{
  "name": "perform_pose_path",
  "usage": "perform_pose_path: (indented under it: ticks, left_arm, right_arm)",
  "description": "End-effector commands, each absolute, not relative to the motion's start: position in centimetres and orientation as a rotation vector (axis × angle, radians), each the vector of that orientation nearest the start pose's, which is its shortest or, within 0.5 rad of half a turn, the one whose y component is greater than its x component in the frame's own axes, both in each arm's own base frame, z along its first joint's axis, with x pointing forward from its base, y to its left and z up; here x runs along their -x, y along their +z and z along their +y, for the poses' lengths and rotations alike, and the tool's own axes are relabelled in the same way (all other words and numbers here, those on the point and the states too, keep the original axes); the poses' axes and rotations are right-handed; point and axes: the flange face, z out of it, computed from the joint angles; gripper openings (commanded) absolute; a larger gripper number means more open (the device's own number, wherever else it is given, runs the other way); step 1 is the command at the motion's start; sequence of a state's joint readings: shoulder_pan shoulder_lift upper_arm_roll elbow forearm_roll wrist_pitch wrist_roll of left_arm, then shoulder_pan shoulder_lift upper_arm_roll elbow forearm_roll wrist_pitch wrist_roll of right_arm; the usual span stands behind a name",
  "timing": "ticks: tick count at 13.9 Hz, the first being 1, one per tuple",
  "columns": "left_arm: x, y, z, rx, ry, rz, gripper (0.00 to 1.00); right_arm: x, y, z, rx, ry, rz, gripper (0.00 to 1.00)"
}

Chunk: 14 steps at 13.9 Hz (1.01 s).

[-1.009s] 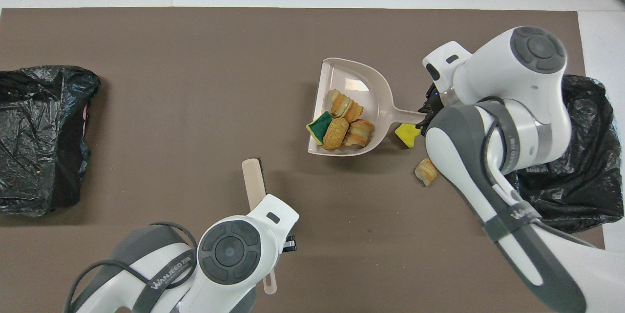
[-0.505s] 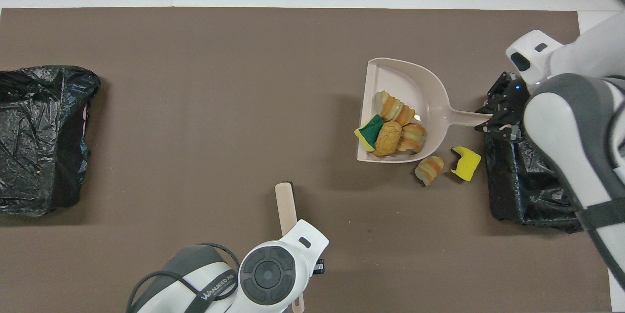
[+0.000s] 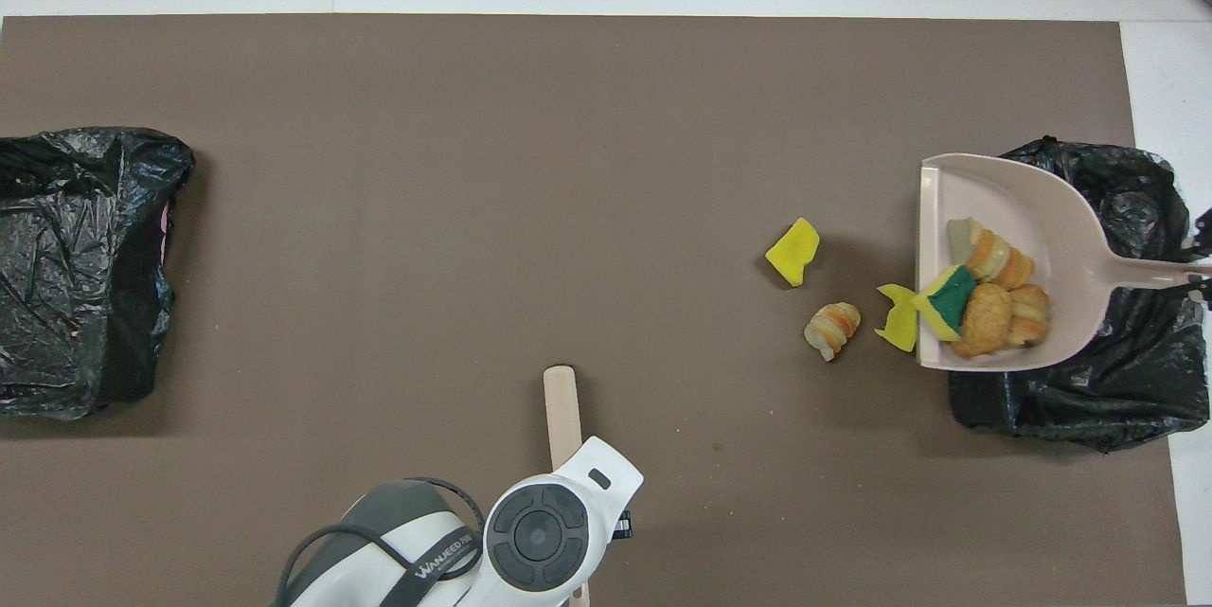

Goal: Sweep and dump trash in bin
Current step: 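Tip the dustpan over the bin with the right gripper while the left gripper withdraws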

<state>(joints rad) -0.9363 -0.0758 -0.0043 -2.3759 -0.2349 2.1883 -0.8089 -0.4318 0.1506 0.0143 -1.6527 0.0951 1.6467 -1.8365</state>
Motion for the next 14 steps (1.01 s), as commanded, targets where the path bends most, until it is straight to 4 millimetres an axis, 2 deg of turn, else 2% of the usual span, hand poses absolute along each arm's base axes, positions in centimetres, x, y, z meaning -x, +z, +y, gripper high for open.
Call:
perform_pose_path:
  ticks: [1, 3, 5, 7, 9, 11, 12, 14]
  left_arm:
    - [-28.0, 34.2, -38.0, 3.167, 0.345, -0.015, 1.00]
    - [-30.3, 35.0, -36.8, 3.186, 0.328, -0.095, 1.00]
    - [-33.5, 36.9, -35.7, 3.208, 0.294, -0.175, 1.00]
    - [-37.0, 39.4, -33.5, 3.246, 0.226, -0.288, 1.00]
    - [-40.7, 42.3, -30.5, 3.248, 0.137, -0.363, 1.00]
    - [-43.7, 44.9, -26.7, 3.246, 0.135, -0.352, 1.00]
    - [-44.7, 45.6, -25.0, 3.245, 0.154, -0.306, 1.00]
    - [-45.9, 45.5, -21.4, 3.240, 0.201, -0.218, 1.00]
  right_arm:
    - [-52.2, 51.8, -27.4, 2.305, 0.025, -1.922, 0.00]
    - [-50.9, 52.2, -30.0, 2.355, 0.169, -1.932, 0.00]
    - [-50.9, 52.9, -32.1, 2.431, 0.275, -2.007, 0.00]
    - [-50.8, 53.4, -32.9, 2.449, 0.426, -2.063, 0.00]
    - [-51.1, 53.5, -32.8, 2.468, 0.535, -2.073, 0.00]
    - [-51.5, 53.8, -32.4, 2.562, 0.628, -2.021, 0.00]
    - [-51.9, 53.9, -31.6, 2.594, 0.668, -2.007, 0.00]
    - [-52.6, 54.7, -29.7, 2.678, 0.725, -1.959, 0.00]
